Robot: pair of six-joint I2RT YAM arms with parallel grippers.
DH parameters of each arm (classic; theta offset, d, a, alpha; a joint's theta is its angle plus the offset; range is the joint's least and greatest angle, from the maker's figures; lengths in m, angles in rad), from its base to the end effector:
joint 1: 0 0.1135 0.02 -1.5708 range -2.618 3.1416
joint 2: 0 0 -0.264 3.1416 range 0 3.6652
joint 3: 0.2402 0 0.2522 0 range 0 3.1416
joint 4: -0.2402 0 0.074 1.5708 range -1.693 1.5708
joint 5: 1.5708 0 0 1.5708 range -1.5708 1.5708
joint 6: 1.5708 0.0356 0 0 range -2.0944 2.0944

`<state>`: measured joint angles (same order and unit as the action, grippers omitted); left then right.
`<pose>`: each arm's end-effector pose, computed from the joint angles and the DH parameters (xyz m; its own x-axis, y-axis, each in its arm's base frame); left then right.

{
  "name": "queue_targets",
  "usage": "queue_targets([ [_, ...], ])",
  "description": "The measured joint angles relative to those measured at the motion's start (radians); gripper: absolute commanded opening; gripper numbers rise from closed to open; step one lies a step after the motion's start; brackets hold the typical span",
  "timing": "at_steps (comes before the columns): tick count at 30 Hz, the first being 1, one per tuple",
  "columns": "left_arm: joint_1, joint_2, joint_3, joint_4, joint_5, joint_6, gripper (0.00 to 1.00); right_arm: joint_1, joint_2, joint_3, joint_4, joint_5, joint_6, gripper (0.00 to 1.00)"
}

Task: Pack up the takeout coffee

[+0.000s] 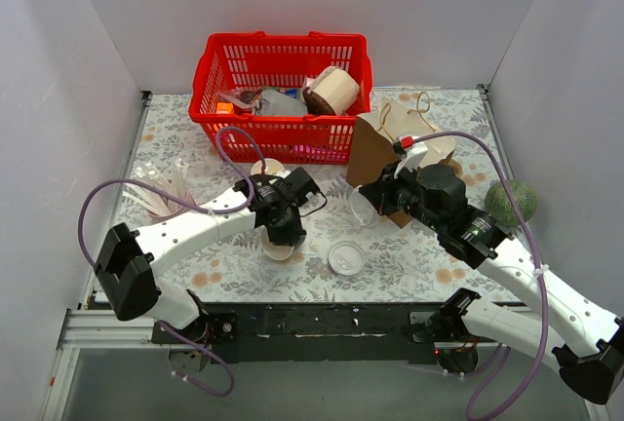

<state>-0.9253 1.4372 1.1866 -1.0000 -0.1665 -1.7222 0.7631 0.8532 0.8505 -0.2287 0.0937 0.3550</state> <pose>0.1680 -0.2132 0.2690 -0.6616 -0.7420 -0.1080 -0.6786 0.6538 -0.3349 0.1454 0.1345 0.3466 -0.3717 0.1234 -0.9201 -0.5259 0.7888 0.3182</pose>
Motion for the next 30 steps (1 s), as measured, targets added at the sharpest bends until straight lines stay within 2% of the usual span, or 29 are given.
queue_targets([
  [6,0.000,0.060,0.079,-0.252,-0.011,0.072,0.00,0.000,0.004,0.003,-0.027,-0.008,-0.026,0.01],
  [7,0.000,0.063,0.091,-0.270,-0.010,0.088,0.03,0.000,0.004,0.003,-0.031,-0.008,-0.029,0.01],
  [16,0.000,0.108,0.145,-0.332,0.019,0.212,0.09,0.000,0.023,0.004,-0.043,-0.018,-0.050,0.01],
  [19,0.000,0.161,0.153,-0.335,0.021,0.238,0.17,0.000,0.024,0.004,-0.045,-0.019,-0.053,0.01],
  [22,0.000,0.187,0.164,-0.337,0.022,0.257,0.31,0.000,0.024,0.004,-0.047,-0.019,-0.056,0.01],
  [23,0.000,0.191,0.171,-0.340,0.022,0.264,0.39,0.000,0.024,0.004,-0.047,-0.019,-0.058,0.01],
  [26,0.000,0.193,0.196,-0.339,0.021,0.276,0.50,-0.001,0.024,0.004,-0.047,-0.019,-0.064,0.01],
  [27,0.000,0.193,0.202,-0.340,0.021,0.276,0.58,-0.002,0.024,0.004,-0.047,-0.019,-0.065,0.01],
  [29,0.000,0.193,0.212,-0.339,0.021,0.281,0.66,-0.002,0.024,0.004,-0.047,-0.019,-0.068,0.01],
  [30,0.000,0.193,0.218,-0.341,0.021,0.280,0.76,-0.002,0.024,0.004,-0.047,-0.019,-0.068,0.01],
])
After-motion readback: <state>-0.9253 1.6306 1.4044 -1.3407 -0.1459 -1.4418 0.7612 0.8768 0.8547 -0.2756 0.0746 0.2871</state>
